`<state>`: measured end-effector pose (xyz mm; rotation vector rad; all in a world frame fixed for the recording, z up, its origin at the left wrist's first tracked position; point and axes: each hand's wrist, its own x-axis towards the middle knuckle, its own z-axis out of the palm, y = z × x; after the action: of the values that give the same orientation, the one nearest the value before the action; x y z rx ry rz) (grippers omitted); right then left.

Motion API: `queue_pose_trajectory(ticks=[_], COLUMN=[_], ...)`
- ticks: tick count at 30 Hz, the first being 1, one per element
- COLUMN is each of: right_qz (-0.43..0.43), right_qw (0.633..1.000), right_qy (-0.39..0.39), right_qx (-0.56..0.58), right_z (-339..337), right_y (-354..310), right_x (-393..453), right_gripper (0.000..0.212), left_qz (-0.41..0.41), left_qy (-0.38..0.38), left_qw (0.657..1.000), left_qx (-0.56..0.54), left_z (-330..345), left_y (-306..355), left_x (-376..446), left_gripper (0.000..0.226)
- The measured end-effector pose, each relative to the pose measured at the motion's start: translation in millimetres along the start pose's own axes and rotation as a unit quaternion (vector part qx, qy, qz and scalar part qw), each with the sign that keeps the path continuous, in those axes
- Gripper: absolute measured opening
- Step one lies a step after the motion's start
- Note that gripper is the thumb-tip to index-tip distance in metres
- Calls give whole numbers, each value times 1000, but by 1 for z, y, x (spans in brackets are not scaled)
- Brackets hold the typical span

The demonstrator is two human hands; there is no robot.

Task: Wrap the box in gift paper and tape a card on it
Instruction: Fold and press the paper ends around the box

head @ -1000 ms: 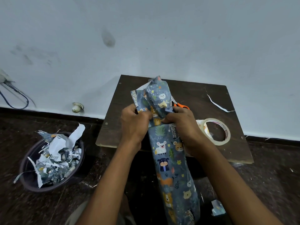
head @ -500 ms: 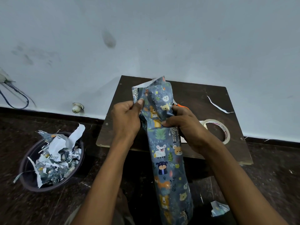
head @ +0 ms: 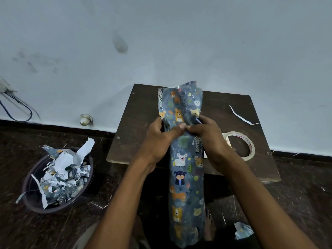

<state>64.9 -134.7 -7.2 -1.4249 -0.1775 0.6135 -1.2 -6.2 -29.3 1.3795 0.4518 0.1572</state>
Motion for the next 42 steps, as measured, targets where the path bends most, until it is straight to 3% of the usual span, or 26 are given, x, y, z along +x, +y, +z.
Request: queue_pose_trajectory(ticks=[3,5,7,8,10,11,13,15,22,26,28,31,35,42], right_qz=[10,-21,-127,-186,-276,-295,-302,-290,-214,-179,-161,-135,-147,-232], right_qw=[999,994,958,919,845,826,813,798,850,894,917,939,930,852], right_qy=[29,79,148,179,203,197,174,166,95,78,95,110,139,202], right_qx=[-27,-78,-210,-299,-411,-438,-466,-501,-471,-404,-352,-295,-307,-424], right_z=[-2,-6,-13,-17,-22,-25,-28,-33,-46,-49,-53,-59,-57,-39], right_y=[-1,-2,-3,-4,-7,-9,-14,-18,-34,-37,-36,-32,-28,-19], right_x=[1,2,4,4,5,8,13,18,34,34,34,34,37,40], right_gripper=[28,46,71,75,64,54,39,39,42,28,27,25,23,21], left_qz=[-1,-7,-17,-20,-17,-14,-10,-6,-4,-4,-5,-12,-25,-47], left_qy=[-14,-36,-58,-66,-83,-92,-110,-124,-185,-198,-183,-165,-179,-148], left_qw=[999,997,993,990,987,985,983,981,963,952,953,962,969,986], left_qx=[35,67,106,120,137,142,146,148,194,232,242,216,170,56], left_z=[-7,-11,-13,-14,-13,-11,-7,-4,1,2,1,-2,-1,-2], left_y=[-2,-2,-3,-3,-3,-3,-5,-6,-8,-10,-9,-7,-3,-8], left_x=[3,3,3,3,3,3,2,0,1,-2,-3,-2,-2,-3], left_gripper=[24,20,21,23,28,32,39,43,82,95,93,74,57,60])
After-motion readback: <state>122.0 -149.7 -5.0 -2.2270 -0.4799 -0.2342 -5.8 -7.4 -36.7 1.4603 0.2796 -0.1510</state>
